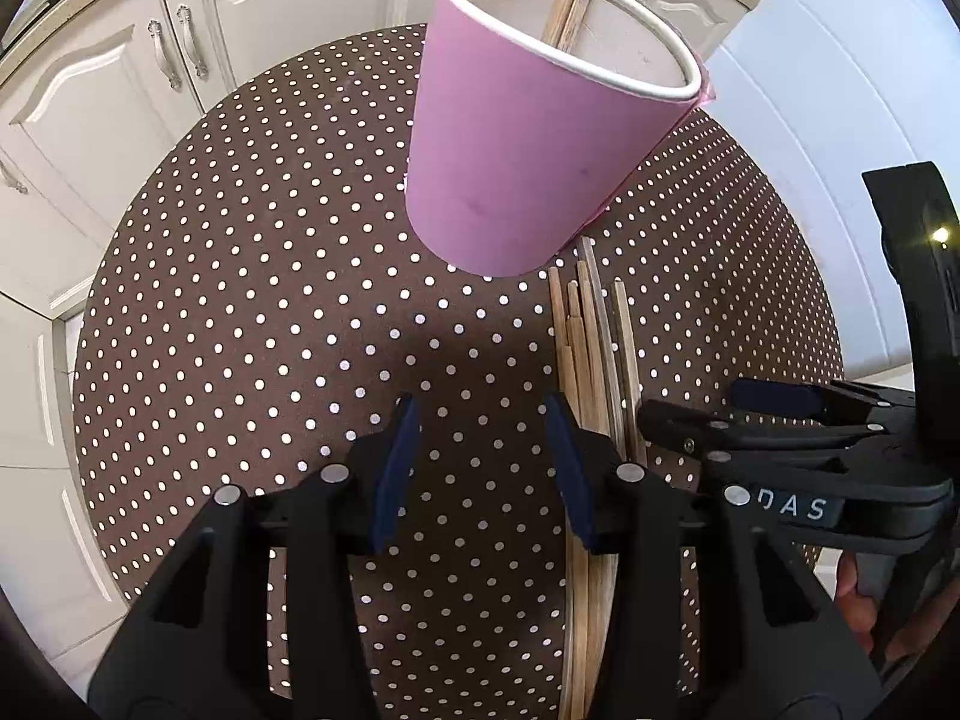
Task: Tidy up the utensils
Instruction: 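Lower both tools back toward the remaining chopsticks on the table, then close the right tool on a chopstick while the left tool grasps another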
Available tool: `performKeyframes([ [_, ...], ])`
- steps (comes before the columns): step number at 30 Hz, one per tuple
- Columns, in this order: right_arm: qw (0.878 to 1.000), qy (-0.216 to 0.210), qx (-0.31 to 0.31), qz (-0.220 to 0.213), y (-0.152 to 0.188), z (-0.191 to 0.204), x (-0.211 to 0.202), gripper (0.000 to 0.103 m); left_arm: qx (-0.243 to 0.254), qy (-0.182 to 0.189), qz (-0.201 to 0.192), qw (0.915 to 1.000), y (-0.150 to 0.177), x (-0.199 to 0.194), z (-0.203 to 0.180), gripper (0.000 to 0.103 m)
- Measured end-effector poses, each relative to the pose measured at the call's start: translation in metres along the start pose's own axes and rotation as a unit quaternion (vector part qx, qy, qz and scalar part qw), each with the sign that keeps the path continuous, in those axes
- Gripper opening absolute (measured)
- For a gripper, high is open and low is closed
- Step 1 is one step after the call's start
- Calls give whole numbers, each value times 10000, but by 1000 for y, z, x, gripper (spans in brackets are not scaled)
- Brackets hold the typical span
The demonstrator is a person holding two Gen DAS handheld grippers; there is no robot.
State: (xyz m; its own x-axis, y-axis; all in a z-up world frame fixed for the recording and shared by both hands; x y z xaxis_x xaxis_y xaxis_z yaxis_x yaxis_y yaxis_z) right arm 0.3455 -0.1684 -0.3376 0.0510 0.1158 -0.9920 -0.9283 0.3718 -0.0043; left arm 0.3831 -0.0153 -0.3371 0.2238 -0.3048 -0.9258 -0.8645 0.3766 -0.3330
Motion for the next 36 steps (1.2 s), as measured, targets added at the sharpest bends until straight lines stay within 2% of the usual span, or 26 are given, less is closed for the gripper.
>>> performKeyframes([
  [6, 9992, 241, -62, -328, 13, 26, 13, 77, 70, -74, 57, 9999, 4, -1, 4, 44],
  [9, 9980, 452, -85, -440, 19, 32, 15, 65, 55, -79, 52, 9999, 3, -2, 3, 44],
  [12, 9969, 543, -176, -539, 25, 36, 15, 61, 38, -4, 72, 10000, 2, 0, 0, 44],
  [18, 9970, 444, -129, -614, 24, 24, 9, 32, 69, 118, 151, 9998, 1, 8, -18, 44],
  [22, 9981, 195, 25, -592, 21, 11, 10, 12, 22, 225, 229, 9995, 3, 14, -27, 44],
  [24, 9983, -89, 273, -502, 16, 1, 6, 10, 17, 277, 277, 9992, 4, 18, -32, 44],
  [26, 9978, -268, 424, -431, 13, -5, 7, 8, 71, 178, 320, 9993, 4, 23, -36, 44],
  [36, 9973, -436, 466, -364, 0, -19, 3, 6, -229, 74, 427, 9988, -3, 30, -37, 43],
])
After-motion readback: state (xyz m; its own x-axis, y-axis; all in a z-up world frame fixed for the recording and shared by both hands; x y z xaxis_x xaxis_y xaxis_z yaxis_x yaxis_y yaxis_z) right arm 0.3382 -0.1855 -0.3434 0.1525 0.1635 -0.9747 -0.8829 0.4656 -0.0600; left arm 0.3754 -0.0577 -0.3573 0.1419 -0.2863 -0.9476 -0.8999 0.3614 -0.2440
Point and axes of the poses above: each gripper's, at about its wrist camera, not at the fingertips, and x roughly the way its jaws point, z to its left, y to its underside, the point moved 9 cm from there along x, roughly the way its jaws point, and after that the axes turned 11 degrees about x, right-handed, at the moved point
